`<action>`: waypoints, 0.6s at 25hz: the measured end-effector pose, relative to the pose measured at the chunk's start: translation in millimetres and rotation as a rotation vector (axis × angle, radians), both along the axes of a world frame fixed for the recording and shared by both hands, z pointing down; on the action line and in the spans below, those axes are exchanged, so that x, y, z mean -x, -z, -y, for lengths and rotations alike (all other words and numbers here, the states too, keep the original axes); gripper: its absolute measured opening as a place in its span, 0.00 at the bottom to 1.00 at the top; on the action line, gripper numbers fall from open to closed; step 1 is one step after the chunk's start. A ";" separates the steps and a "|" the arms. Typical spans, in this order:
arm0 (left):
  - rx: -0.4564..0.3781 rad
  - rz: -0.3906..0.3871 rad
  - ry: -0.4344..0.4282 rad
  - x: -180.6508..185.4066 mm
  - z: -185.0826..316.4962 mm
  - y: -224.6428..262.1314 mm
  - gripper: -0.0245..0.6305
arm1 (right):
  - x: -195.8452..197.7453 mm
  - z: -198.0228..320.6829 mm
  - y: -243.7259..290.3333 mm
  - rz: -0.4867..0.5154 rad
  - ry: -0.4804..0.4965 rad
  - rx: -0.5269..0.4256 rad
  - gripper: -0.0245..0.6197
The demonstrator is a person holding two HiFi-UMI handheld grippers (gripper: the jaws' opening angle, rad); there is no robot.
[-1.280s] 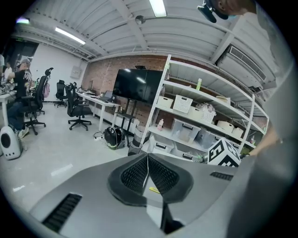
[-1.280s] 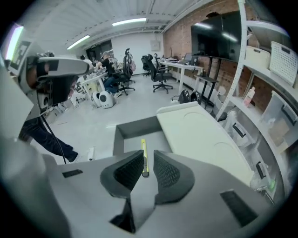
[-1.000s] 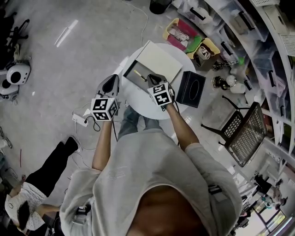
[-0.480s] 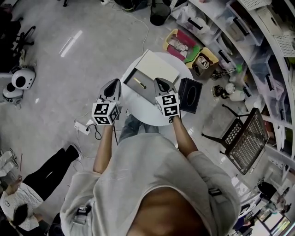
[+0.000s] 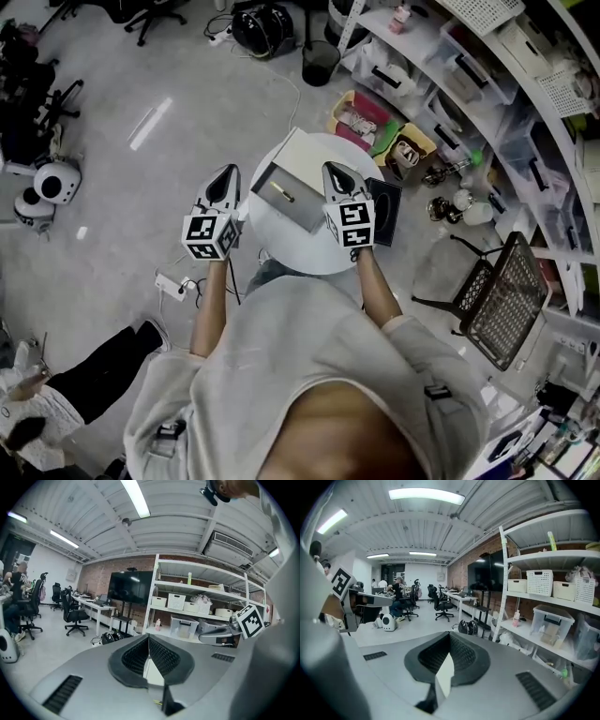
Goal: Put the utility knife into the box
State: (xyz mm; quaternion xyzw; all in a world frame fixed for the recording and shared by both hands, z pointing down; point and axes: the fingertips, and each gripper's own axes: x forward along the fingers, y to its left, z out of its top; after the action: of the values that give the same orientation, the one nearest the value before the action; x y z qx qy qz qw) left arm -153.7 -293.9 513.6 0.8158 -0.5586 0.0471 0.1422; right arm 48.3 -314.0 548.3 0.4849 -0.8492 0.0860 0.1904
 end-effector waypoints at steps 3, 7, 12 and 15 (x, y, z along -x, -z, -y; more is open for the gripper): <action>-0.034 0.004 0.001 -1.0 3.1 13.7 0.07 | -6.0 1.9 16.8 0.008 -0.012 -0.043 0.08; -0.071 0.016 -0.008 -4.2 6.4 29.3 0.07 | -13.8 5.0 38.1 0.019 -0.027 -0.089 0.08; -0.112 0.021 -0.009 -7.5 8.3 44.3 0.07 | -20.7 6.9 53.9 0.029 -0.040 -0.128 0.08; -0.130 0.025 -0.009 -10.5 8.2 52.0 0.07 | -24.0 7.0 60.2 0.038 -0.043 -0.143 0.08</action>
State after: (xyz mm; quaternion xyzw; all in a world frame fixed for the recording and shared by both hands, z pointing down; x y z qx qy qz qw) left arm -143.2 -302.1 461.6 0.8251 -0.5586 0.0213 0.0817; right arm 72.3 -321.0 488.1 0.5136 -0.8461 0.0381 0.1373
